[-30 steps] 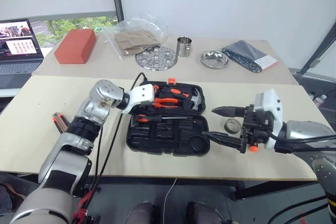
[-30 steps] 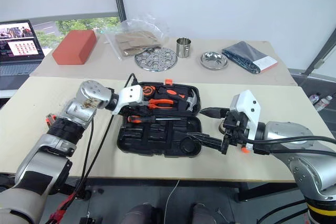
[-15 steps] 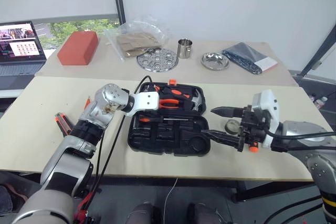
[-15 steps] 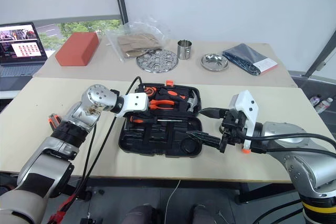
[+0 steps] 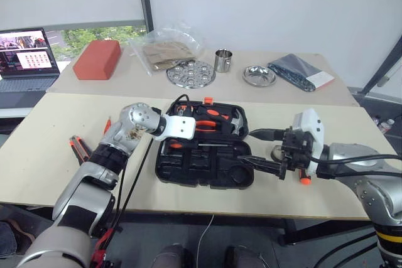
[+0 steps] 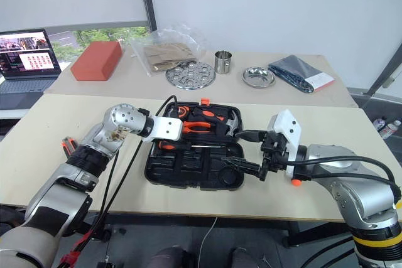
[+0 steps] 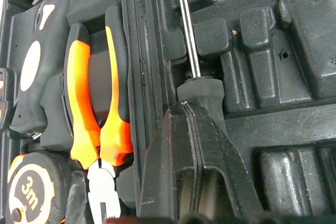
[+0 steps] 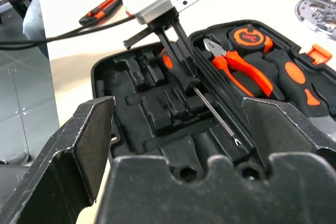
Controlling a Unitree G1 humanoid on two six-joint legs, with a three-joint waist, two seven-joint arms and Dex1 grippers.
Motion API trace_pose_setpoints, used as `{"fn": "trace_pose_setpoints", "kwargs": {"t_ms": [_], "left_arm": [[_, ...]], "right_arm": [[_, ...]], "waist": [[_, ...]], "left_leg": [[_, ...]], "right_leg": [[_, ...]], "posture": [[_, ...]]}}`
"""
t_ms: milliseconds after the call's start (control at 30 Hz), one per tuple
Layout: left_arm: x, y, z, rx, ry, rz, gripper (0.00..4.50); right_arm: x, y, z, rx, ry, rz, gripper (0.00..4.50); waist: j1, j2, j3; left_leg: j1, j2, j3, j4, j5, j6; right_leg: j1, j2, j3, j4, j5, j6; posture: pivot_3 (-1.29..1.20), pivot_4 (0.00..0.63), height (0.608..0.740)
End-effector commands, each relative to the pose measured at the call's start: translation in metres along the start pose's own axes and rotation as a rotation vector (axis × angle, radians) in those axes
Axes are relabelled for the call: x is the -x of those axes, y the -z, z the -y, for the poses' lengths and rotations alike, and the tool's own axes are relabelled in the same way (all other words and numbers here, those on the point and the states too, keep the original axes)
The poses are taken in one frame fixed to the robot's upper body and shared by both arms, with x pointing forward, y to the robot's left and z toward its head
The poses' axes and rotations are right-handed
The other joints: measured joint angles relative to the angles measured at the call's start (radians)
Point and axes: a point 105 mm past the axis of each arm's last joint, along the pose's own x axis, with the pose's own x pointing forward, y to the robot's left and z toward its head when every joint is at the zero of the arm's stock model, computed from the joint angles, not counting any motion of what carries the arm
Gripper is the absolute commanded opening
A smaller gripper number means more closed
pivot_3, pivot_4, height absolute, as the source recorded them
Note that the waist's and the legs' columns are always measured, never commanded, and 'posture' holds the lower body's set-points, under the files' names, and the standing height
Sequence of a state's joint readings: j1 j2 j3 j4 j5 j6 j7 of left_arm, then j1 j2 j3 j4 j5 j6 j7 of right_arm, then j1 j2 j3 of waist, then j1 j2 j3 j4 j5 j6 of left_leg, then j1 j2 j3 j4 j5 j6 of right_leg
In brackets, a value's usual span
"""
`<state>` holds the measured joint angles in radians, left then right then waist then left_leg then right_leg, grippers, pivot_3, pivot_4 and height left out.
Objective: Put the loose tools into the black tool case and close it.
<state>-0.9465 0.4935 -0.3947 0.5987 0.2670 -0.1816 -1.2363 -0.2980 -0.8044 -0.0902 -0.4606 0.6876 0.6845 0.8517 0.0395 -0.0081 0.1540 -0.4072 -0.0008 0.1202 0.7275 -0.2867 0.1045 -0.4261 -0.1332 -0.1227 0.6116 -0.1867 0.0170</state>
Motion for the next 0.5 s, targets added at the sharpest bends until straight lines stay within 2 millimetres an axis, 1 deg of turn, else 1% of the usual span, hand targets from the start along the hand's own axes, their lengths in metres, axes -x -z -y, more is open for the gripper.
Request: {"fn": "trace_pose_setpoints", "kwargs": {"t_ms": [33,200,267,333,400,433,467,500], "left_arm": [[-0.031,0.013,0.043,-0.002,0.202,-0.054,0.05],[-0.038,0.018,0.049,-0.069,0.232,-0.089,0.05],[-0.037,0.015,0.042,-0.042,0.201,-0.072,0.05],[-0.029,0.01,0.029,0.029,0.141,-0.025,0.05],[-0.014,0.003,0.015,0.151,0.077,0.064,0.54],[-0.002,-0.002,0.007,0.217,0.035,0.121,0.71],[0.01,-0.006,0.001,0.274,-0.001,0.172,1.09],[0.026,-0.011,-0.005,0.32,-0.046,0.232,1.41]], "right_arm": [[0.0,-0.006,-0.001,0.035,-0.005,0.026,4.5],[-0.001,-0.006,-0.001,0.037,0.0,0.026,4.5],[0.0,-0.006,-0.001,0.038,0.003,0.025,4.5],[0.001,-0.004,-0.002,0.041,0.007,0.017,4.5],[0.002,-0.003,-0.002,0.058,0.007,0.001,4.5],[0.002,-0.003,-0.001,0.06,0.009,0.0,4.5],[0.003,-0.003,-0.001,0.06,0.014,0.003,4.5],[0.003,-0.004,0.001,0.057,0.022,0.008,4.5]], "waist": [[0.0,0.001,0.0],[0.001,0.004,-0.003],[0.001,0.005,-0.004],[0.002,0.005,-0.004],[0.003,0.005,-0.004],[0.001,0.005,-0.004],[-0.003,0.005,-0.004],[-0.006,0.005,-0.004]], "left_leg": [[0.001,0.0,0.0,0.0,0.0,0.0],[0.001,-0.001,0.0,0.0,-0.002,0.003],[0.001,-0.002,0.0,0.0,-0.003,0.004],[0.001,-0.002,0.0,0.0,-0.003,0.005],[0.001,-0.002,0.0,0.0,-0.003,0.005],[0.001,-0.002,0.0,0.0,-0.004,0.005],[0.0,-0.002,0.0,0.0,-0.004,0.005],[0.0,-0.002,0.0,0.0,-0.004,0.005]], "right_leg": [[0.001,0.0,0.0,0.0,0.0,0.0],[0.001,-0.004,-0.001,0.0,-0.001,0.001],[0.002,-0.005,-0.002,0.0,-0.001,0.001],[0.003,-0.006,-0.002,0.0,-0.001,0.002],[0.003,-0.007,-0.002,0.0,-0.001,0.002],[0.002,-0.007,-0.002,0.0,-0.001,0.002],[0.001,-0.007,-0.002,0.0,-0.001,0.003],[0.001,-0.007,-0.002,0.0,-0.001,0.003]], "posture": [[0.0,0.15,0.734],[0.0,0.15,0.734],[0.0,0.15,0.734],[0.0,0.15,0.734],[0.0,0.15,0.734],[0.0,0.15,0.734],[0.0,0.15,0.734],[0.0,0.15,0.734]]}}
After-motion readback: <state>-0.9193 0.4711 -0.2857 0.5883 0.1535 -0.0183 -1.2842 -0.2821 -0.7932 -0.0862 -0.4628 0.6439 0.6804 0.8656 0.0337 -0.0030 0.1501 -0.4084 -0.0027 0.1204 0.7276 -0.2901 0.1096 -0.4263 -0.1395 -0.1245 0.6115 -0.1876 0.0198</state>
